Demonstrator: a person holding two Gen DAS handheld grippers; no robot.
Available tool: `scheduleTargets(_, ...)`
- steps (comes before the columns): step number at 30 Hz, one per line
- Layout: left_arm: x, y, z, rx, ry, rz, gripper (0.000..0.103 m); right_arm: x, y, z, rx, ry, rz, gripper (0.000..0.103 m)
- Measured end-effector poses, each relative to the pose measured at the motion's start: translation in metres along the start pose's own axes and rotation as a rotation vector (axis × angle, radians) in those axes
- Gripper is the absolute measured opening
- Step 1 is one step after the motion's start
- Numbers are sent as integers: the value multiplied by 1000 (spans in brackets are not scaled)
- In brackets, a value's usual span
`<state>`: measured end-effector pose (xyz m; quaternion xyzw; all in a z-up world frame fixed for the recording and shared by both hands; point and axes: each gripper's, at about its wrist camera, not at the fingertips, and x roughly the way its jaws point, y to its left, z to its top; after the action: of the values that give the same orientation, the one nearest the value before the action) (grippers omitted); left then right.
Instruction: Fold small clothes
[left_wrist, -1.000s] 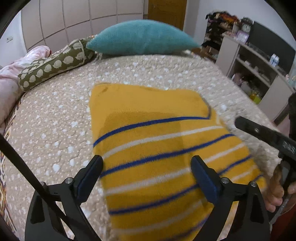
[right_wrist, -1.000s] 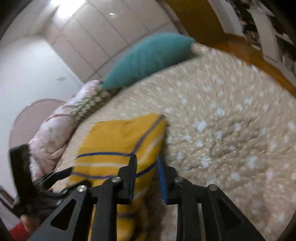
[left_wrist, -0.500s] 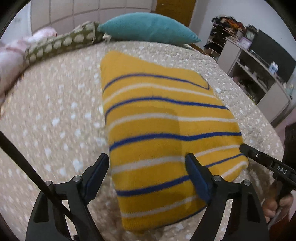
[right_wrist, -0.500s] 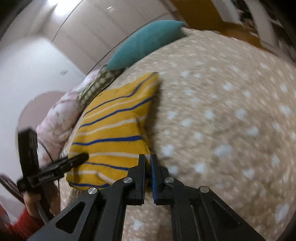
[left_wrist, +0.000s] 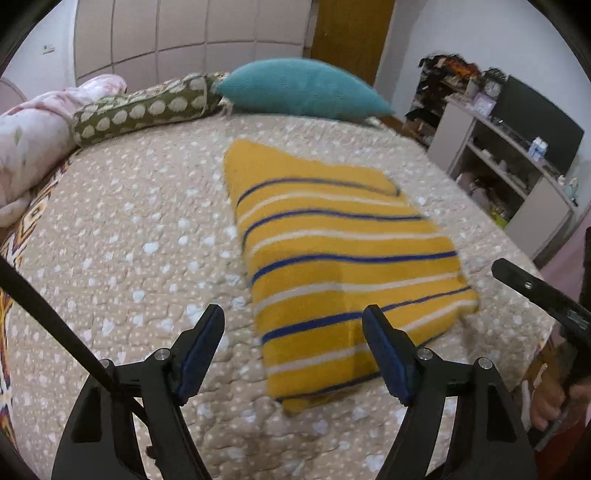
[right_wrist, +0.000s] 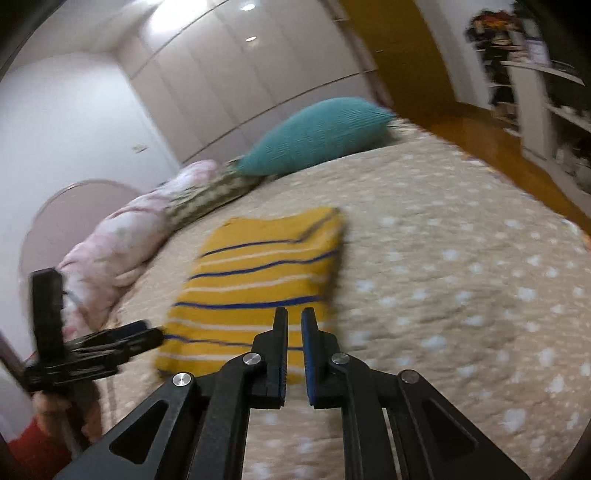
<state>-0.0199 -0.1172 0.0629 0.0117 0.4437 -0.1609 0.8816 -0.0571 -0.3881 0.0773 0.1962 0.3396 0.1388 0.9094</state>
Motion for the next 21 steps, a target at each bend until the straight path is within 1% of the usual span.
scheduleTargets(1,7,3,-1,-14,27,9,75,7,6,-1,0,27,44,8)
scheduleTargets(3,20,9,-11,-72,95,-4,71,22,12,-7,-3,70,67,8)
scheduleTargets(5,29,13,-22,-126,141,-26,69,41,15,-17,-20,126,55,8)
scheduleTargets(7,30,16,-32,-154,145,-40,69,52,11,-27,-17,169,16,7)
scheduleTargets(8,28,16,-34,-148,140,-42,69,55,2,-34,-7,182,-19,4)
scheduleTargets(9,26,16,-34,-143,140,-44,69,54,-3,-36,6,177,-23,1)
scheduleTargets(13,12,23,-37,-154,139,-88,68,39,-24,-35,84,156,-21,1)
scheduleTargets(17,-12,27,-49,-151,122,-89,68,23,-28,-34,69,141,-81,3)
scheduleTargets(19,-25,27,-52,-148,97,-86,68,15,-24,-31,71,115,-70,8)
scheduleTargets(21,-37,27,-51,-145,61,-73,68,5,-16,-25,46,76,-60,8)
